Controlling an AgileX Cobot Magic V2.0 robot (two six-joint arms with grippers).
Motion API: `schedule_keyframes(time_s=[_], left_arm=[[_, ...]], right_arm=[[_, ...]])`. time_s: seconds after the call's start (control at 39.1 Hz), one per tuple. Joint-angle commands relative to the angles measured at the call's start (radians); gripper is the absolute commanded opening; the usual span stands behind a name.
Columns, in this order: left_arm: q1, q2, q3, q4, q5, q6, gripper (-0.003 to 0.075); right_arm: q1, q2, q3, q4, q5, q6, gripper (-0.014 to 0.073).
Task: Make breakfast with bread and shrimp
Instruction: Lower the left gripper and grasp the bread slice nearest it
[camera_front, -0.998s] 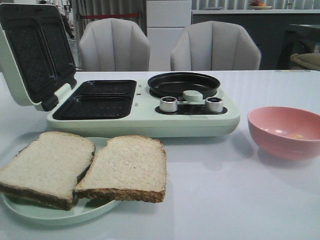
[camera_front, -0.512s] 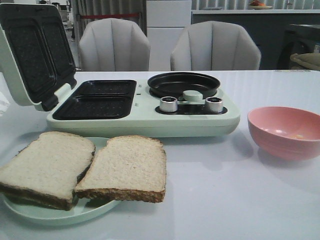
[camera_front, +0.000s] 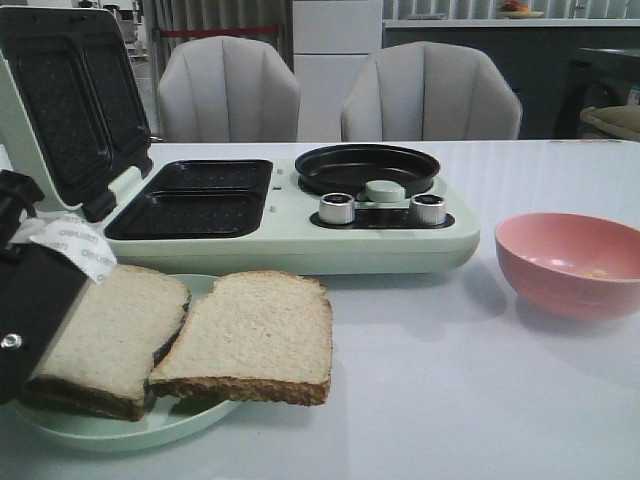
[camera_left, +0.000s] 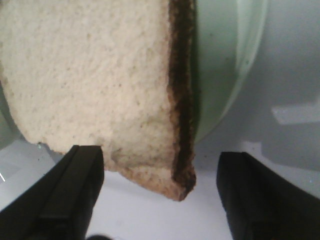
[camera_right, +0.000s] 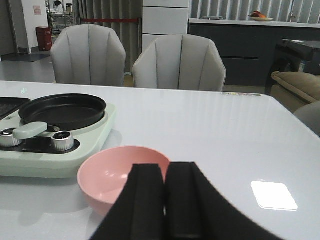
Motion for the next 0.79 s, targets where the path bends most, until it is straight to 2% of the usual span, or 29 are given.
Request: schedule_keyframes(time_s=[0.0,0.15,0.2,0.49,0.56,0.77], left_arm=[[-0.003,0.002,-0.026,0.046,-0.013,-0.013,0.0532],[0.016,0.029,-0.026,0.077,-0.004,-0.013,0.0527],[0.022,0.039,-0.026,0.088,0.003,-0.013,0.0501],[0.028,0.035,-0.026,0.092,0.029,-0.013,0.0206],[0.028,0.022,-0.026,0.092,0.031,-0.013,0.0185],[0.017,-0.046,-0.026,0.092,0.079,-0.013,0.0184]], right_arm=[[-0.008,-0.022,-0.019,-0.014,-0.088,0.003,0.0152],[-0.008,-0.022,-0.019,-0.014,-0.088,0.003,0.0152],[-0.008,-0.022,-0.019,-0.014,-0.088,0.003,0.0152],[-0.008,-0.022,-0.019,-0.014,-0.088,0.003,0.0152],[-0.008,-0.022,-0.019,-0.014,-0.088,0.003,0.0152],[-0.008,-0.022,-0.019,-0.014,-0.088,0.003,0.0152]])
